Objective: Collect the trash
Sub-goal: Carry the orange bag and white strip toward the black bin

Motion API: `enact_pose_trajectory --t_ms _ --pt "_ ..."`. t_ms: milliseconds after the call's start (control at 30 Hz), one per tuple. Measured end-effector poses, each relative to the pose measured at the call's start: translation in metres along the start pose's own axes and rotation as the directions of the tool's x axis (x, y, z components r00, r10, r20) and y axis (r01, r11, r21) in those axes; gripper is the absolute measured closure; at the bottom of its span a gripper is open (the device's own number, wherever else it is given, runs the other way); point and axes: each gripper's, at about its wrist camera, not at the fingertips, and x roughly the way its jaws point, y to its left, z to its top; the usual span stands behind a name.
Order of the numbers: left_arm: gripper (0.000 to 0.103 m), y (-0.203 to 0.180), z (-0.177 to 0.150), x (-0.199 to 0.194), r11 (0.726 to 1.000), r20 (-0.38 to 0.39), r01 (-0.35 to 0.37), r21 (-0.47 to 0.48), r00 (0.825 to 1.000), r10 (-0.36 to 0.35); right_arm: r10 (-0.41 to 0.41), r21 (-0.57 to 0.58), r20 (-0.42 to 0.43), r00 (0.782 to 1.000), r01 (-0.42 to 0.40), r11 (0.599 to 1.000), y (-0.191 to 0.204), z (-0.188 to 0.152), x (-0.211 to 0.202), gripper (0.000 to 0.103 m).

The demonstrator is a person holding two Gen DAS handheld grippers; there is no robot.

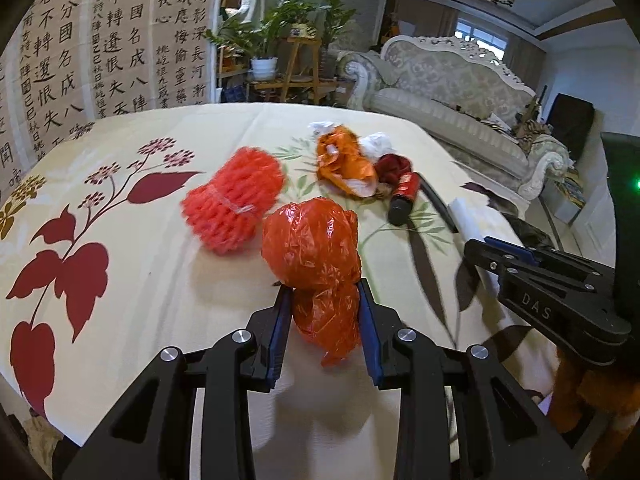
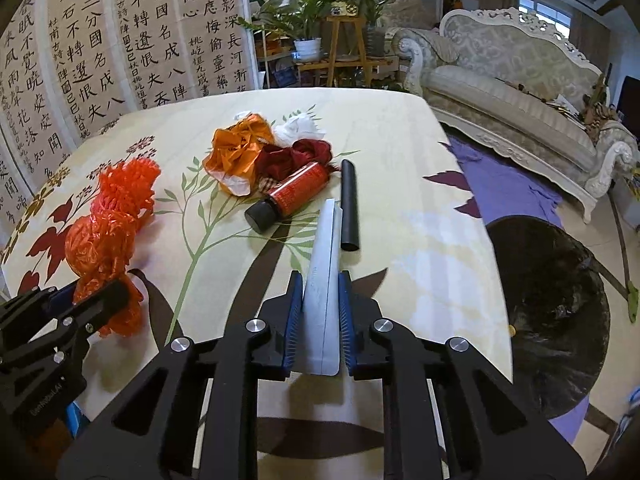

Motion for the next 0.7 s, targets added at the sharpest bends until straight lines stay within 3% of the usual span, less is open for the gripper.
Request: enact_pose_trajectory --t_ms 400,700 --pt "0.07 -0.031 0.01 0.003 0.997 0.014 0.054 0.05 0.998 -0.055 -0.05 0.05 0.035 0.998 0.048 0.998 -0.034 -0.001 -0.019 0.085" --pt "0.07 -0.08 0.025 0.015 0.984 0.028 0.148 0.104 0.988 -0.151 -0.138 0.125 0.059 0.989 0.13 0.984 -0.083 -0.003 -0.036 0.085"
